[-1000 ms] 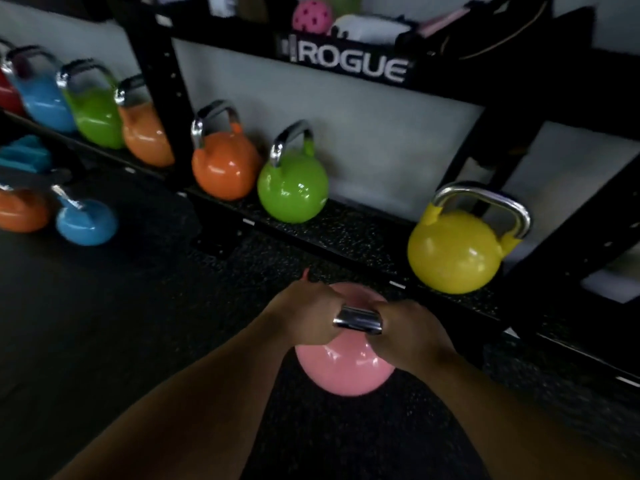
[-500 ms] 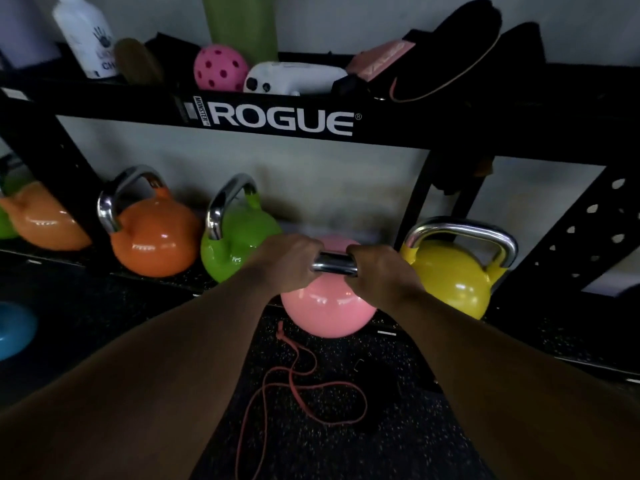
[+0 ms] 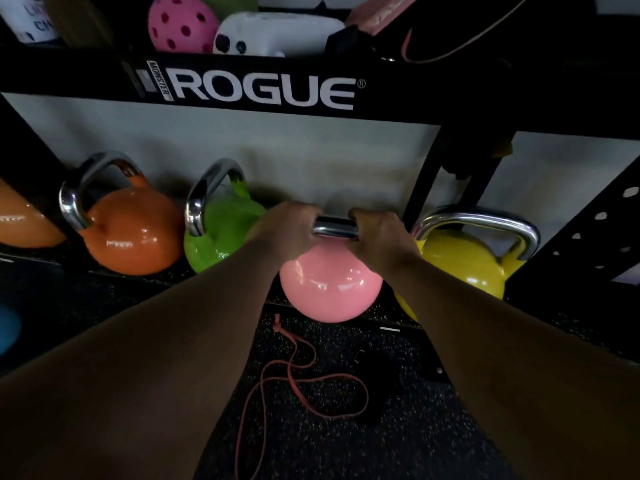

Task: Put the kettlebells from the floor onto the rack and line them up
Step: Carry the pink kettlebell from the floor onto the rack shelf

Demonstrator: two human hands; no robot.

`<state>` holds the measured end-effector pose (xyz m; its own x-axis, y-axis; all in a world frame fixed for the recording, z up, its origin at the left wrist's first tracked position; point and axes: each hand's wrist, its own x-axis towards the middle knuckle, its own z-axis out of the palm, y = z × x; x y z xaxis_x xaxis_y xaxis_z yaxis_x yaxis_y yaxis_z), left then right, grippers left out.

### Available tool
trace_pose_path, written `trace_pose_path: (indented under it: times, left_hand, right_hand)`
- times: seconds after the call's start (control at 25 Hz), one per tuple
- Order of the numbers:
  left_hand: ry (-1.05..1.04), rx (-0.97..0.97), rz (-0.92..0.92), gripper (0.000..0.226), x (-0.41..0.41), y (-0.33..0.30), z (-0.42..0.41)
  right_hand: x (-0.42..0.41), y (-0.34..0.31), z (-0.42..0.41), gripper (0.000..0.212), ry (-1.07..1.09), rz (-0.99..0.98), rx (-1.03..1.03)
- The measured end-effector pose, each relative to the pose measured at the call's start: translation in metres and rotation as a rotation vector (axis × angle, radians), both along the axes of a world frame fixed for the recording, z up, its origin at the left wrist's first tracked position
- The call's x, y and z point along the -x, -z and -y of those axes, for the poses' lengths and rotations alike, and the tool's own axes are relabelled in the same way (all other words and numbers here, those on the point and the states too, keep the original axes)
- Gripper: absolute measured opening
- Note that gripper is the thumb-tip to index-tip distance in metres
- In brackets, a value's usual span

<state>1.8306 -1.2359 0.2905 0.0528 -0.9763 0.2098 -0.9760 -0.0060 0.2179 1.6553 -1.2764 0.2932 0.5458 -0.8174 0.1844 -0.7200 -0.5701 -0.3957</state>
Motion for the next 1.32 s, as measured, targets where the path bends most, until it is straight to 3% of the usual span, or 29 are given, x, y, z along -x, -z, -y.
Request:
trace_pose_path:
  times: [0.32,0.72,0.84,0.96,1.16,1.32]
  left_hand:
    - [-0.095,-0.057,-0.096,0.021,-0.024,-0.001,0.029]
    - [-0.07,-0.095,-0.138,0.032,-0.032,-0.003,0.042]
    - [-0.111,-0.139,-0.151,0.032,-0.031,-0.007,0.035]
    - [-0.118,-0.093,-0.215,0.045,-0.022,-0.016,0.028]
    - [-0.037,0.002,0.021,0.087,0.04,-0.016,0.017]
    - [0.077,0.04,0.161,0.076,0.104,-0.012,0.003]
  right_hand:
    - [-0.032,-0.004,0.03,0.021,0.015,-0.042,-0.044]
    - [-0.039,-0.001,0.047,0.016,0.048,-0.061,-0.072]
    - [-0.037,-0.008,0.041,0.031,0.005,-0.107,-0.036]
    - [-0.028,-0.017,0.031,0.055,-0.045,-0.146,0.115]
    - [0.028,-0.014,0.009,0.061,-0.044,-0.05,0.179]
    - [0.105,-0.014,-0.003,0.048,-0.047,0.026,0.212]
